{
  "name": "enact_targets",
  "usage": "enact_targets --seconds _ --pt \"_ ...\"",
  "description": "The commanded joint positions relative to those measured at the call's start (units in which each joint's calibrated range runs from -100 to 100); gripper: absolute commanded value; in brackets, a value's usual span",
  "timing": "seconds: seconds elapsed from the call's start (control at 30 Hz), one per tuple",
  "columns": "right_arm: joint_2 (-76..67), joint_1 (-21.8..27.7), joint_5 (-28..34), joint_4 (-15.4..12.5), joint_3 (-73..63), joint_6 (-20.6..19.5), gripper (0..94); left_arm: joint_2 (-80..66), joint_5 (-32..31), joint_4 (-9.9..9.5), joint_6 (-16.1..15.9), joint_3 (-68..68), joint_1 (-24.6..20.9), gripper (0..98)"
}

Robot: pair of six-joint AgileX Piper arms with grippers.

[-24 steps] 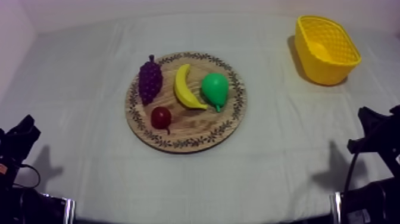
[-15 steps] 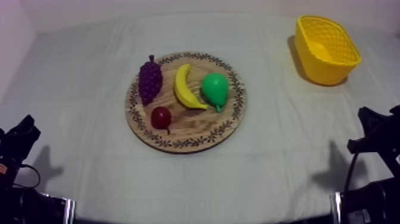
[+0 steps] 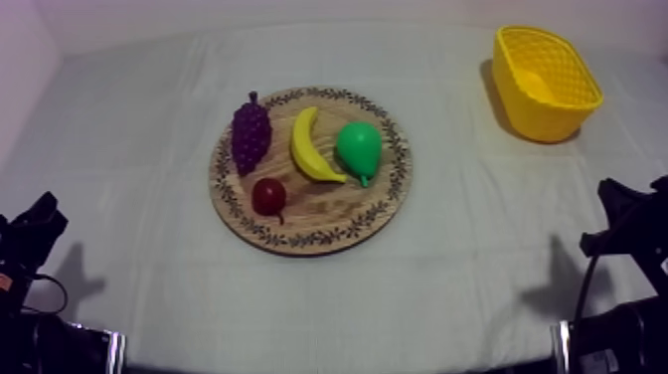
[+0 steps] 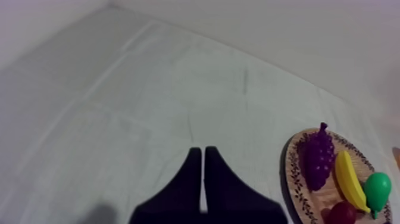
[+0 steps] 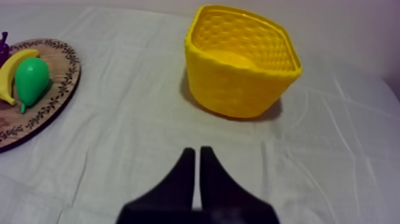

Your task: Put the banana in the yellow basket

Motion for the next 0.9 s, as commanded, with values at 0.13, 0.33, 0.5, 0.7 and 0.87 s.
enact_targets --seconds 0.13,0.33,0.5,0.7,0.87 --pt "0.0 0.0 -0.1 0.0 0.0 0.0 0.4 0.0 0.0 -0.03 0.0 0.0 0.0 0.1" --pt "0.0 0.0 -0.1 0.0 0.0 -0.4 0.4 0.0 0.0 -0.03 0.0 0.0 0.0 0.1" --pt "0.0 -0.2 -0.1 0.0 0.0 -2.8 0.5 0.0 0.0 -0.03 0.0 0.0 0.0 0.1" --pt "0.5 -0.8 -0.6 -1.7 0.0 -0.5 0.6 0.0 0.0 -0.03 0.0 0.0 0.0 0.1" --pt "6.4 -2.4 -2.7 -2.4 -3.7 0.3 0.6 0.0 0.0 -0.03 0.0 0.0 0.0 0.1"
